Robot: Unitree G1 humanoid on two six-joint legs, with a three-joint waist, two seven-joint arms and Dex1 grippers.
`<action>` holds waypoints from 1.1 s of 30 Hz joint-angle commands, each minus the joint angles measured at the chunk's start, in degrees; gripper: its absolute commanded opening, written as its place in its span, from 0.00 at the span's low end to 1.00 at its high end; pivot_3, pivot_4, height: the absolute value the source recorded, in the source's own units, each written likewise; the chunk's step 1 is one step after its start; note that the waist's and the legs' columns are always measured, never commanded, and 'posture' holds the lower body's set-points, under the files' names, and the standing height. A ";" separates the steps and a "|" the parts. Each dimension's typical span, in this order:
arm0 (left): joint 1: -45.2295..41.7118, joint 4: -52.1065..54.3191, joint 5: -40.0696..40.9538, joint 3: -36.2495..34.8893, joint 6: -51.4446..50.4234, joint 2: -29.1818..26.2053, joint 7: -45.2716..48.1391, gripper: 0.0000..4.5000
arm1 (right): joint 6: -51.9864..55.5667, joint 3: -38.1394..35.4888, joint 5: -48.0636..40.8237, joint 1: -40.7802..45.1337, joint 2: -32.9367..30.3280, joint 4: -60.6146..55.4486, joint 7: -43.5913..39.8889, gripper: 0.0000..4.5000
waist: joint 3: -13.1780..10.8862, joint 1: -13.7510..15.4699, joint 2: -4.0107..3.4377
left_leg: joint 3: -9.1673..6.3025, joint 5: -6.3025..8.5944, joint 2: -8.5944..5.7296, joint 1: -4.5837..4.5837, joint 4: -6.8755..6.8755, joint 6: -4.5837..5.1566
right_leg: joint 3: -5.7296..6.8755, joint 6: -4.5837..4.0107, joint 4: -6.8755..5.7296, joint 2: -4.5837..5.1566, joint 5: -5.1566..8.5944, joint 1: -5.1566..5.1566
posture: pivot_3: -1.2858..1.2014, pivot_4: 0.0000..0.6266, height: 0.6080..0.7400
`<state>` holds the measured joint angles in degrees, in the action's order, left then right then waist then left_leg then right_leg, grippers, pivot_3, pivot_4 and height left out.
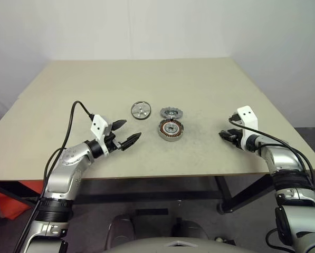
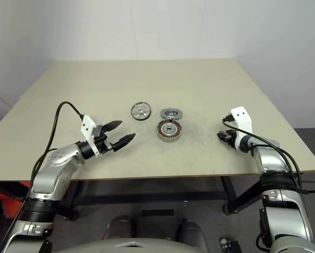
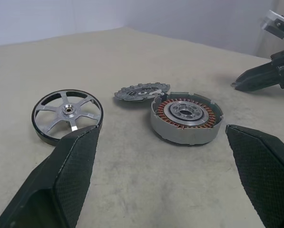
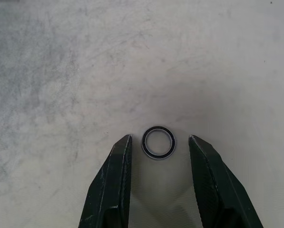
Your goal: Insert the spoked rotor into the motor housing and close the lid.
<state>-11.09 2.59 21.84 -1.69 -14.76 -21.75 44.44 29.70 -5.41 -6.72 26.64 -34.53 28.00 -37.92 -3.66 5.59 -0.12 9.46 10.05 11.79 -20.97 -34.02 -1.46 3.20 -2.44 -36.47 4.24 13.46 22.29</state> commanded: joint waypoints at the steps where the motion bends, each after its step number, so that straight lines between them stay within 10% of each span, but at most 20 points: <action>1: -0.41 1.96 0.00 -0.10 0.97 -0.37 -0.04 1.00 | 1.76 0.66 -0.06 -0.31 0.02 1.25 -0.54 0.46 | 0.00 0.00 0.00 | 0.00 0.00 0.00 0.00 0.01 0.00 | 0.00 0.00 0.01 0.00 0.00 0.00 | 0.52 0.00 1.00; 8: -0.37 1.98 -0.23 -0.30 1.08 -0.33 -0.20 1.00 | 2.40 0.95 -0.66 -0.53 0.74 1.26 -1.53 0.14 | 0.01 -0.01 0.02 | 0.00 0.01 0.00 0.13 0.02 0.00 | 0.00 0.03 0.05 0.00 0.02 -0.12 | 0.52 0.00 1.00; 33: -0.43 0.98 -0.10 -1.00 1.21 0.34 -0.76 1.00 | 5.23 11.49 -6.62 8.19 14.01 -16.96 -6.68 0.14 | 0.03 -0.02 -0.08 | 0.09 -0.19 -0.06 -0.15 0.95 -0.32 | -0.02 -0.35 0.76 -0.02 -0.20 0.18 | 0.52 0.00 1.00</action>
<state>-11.10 2.45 21.34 -1.84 -14.68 -21.22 43.97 36.56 5.47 -13.53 33.34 -20.81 10.87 -43.98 -3.63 5.57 -0.20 9.55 9.86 11.74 -21.12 -33.05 -1.78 3.19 -2.80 -35.70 4.21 13.25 22.48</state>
